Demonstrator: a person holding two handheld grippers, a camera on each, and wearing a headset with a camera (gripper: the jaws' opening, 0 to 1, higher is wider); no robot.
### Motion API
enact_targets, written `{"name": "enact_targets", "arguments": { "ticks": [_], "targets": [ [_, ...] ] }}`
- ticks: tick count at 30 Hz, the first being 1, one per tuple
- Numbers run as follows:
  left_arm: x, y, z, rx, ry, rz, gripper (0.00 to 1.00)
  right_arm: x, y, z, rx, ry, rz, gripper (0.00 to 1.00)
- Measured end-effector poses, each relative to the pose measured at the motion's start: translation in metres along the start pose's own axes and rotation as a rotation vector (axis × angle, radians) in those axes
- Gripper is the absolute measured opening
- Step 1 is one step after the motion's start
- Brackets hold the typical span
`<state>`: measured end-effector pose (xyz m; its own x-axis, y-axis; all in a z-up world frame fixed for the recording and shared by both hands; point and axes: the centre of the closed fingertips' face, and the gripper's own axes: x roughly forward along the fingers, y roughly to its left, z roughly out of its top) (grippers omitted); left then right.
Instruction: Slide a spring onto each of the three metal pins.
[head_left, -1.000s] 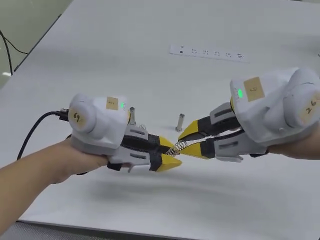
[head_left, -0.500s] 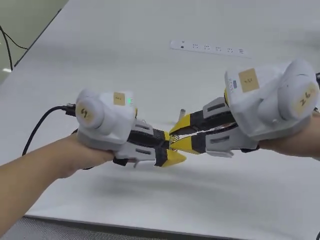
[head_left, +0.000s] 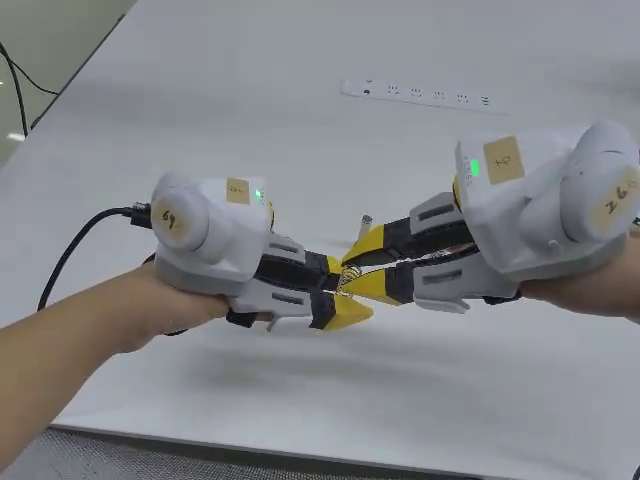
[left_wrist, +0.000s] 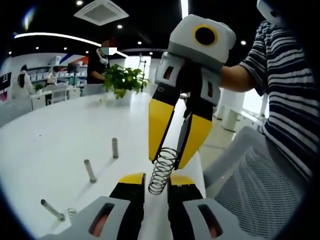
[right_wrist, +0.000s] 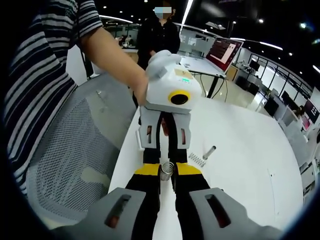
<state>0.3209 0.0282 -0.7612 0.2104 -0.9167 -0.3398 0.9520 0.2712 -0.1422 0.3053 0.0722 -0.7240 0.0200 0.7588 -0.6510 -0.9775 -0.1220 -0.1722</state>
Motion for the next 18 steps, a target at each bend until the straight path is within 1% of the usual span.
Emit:
{"name": "enact_targets", "arguments": {
  "ticks": [6, 11, 18],
  "targets": [
    [-0.002, 0.003, 0.001, -0.002, -0.004, 0.016, 0.14, 0.0, -0.001, -0.001, 0.001, 0.003, -0.009, 0.07],
    [-0.006, 0.004, -0.001, -0.01, -0.001, 0.028, 0.18, 0.001, -0.003, -0.001, -0.002, 0.006, -0.014, 0.07],
    [-0.012, 0.006, 0.0, -0.019, -0.009, 0.046, 0.2, 0.002, -0.006, 0.001, -0.015, 0.014, -0.012, 0.07]
  ]
}}
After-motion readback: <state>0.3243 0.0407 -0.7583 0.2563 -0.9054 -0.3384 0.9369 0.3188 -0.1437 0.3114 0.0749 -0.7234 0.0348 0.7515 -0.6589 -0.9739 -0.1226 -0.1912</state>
